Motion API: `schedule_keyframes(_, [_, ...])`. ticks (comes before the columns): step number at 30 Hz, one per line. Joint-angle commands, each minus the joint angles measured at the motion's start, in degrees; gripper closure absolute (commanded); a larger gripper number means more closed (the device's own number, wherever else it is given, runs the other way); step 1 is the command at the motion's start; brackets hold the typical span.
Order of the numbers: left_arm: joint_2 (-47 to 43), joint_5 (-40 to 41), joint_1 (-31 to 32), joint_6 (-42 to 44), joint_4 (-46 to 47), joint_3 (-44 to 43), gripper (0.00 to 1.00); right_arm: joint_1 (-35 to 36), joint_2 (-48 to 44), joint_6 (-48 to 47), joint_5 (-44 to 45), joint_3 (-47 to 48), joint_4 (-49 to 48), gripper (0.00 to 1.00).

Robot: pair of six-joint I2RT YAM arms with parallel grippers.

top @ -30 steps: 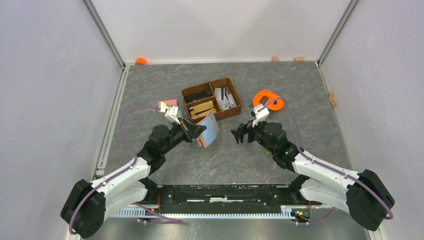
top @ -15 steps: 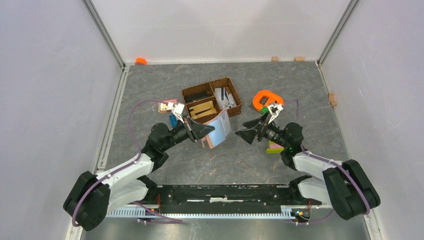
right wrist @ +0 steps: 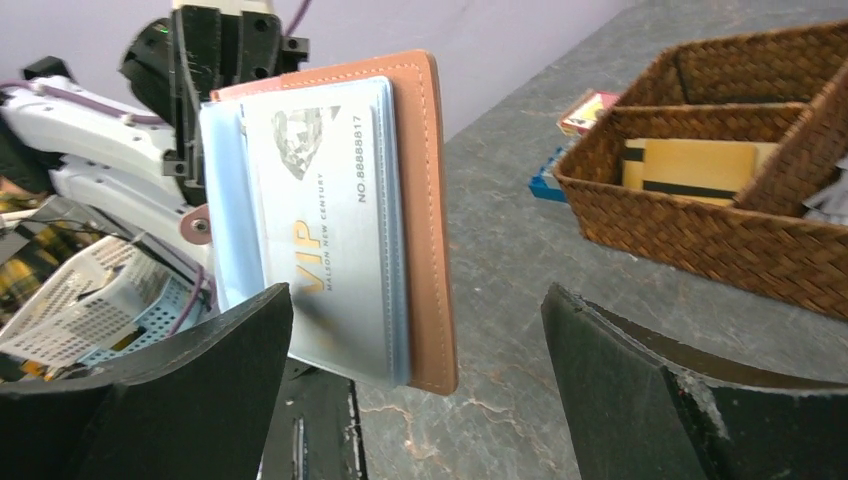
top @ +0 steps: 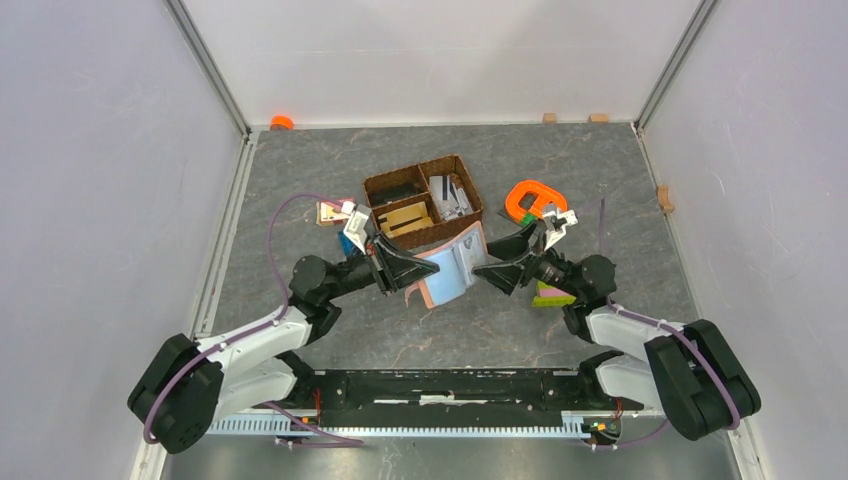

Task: Take the credit cards out of the card holder
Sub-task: Remove the credit card from the card holder.

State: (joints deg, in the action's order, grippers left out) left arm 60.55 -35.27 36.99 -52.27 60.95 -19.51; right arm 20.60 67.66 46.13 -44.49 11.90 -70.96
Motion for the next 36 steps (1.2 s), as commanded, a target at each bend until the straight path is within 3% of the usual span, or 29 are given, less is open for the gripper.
schedule_keyframes(1, [-1.8,-2.6,1.2,-2.4,7.2,-0.7,0.98,0.0,0.4,7.4,-3.8,-0.8,-15.3,0.02])
schedule_keyframes(5, [-1.9,-2.9,1.6,-3.1,8.3,-0.8,0.98,1.3,2.5,14.8,-5.6,-0.7,-26.2,0.02])
schedule_keyframes(7, [-1.8,-3.0,1.7,-3.4,8.6,-0.8,0.98,2.5,3.1,15.0,-6.4,0.2,-26.4,0.1])
schedule_keyframes(12, [-2.7,-1.9,1.7,-2.7,7.2,-0.5,0.98,4.0,2.8,14.5,-6.8,0.8,-25.6,0.19])
schedule_keyframes(16, [-5.3,1.7,1.7,0.2,1.5,0.0,0.98,4.0,2.1,14.1,-7.0,0.9,-25.0,0.3])
schedule_keyframes(23, [-10.6,14.8,1.7,7.2,-18.7,-1.1,0.98,4.1,3.2,15.3,-6.9,0.9,-26.8,0.52])
schedule_keyframes(29, [-10.8,17.7,1.7,8.4,-21.8,-1.2,0.98,4.1,4.1,15.0,-6.7,1.0,-26.2,0.66])
schedule_keyframes(34, [-9.8,16.0,1.7,8.0,-19.9,-1.3,0.98,4.1,4.2,14.7,-6.6,1.1,-25.3,0.69])
schedule_keyframes(36, [-9.8,15.5,1.7,8.0,-19.3,-1.1,0.98,4.1,4.1,14.3,-6.4,1.1,-24.5,0.62])
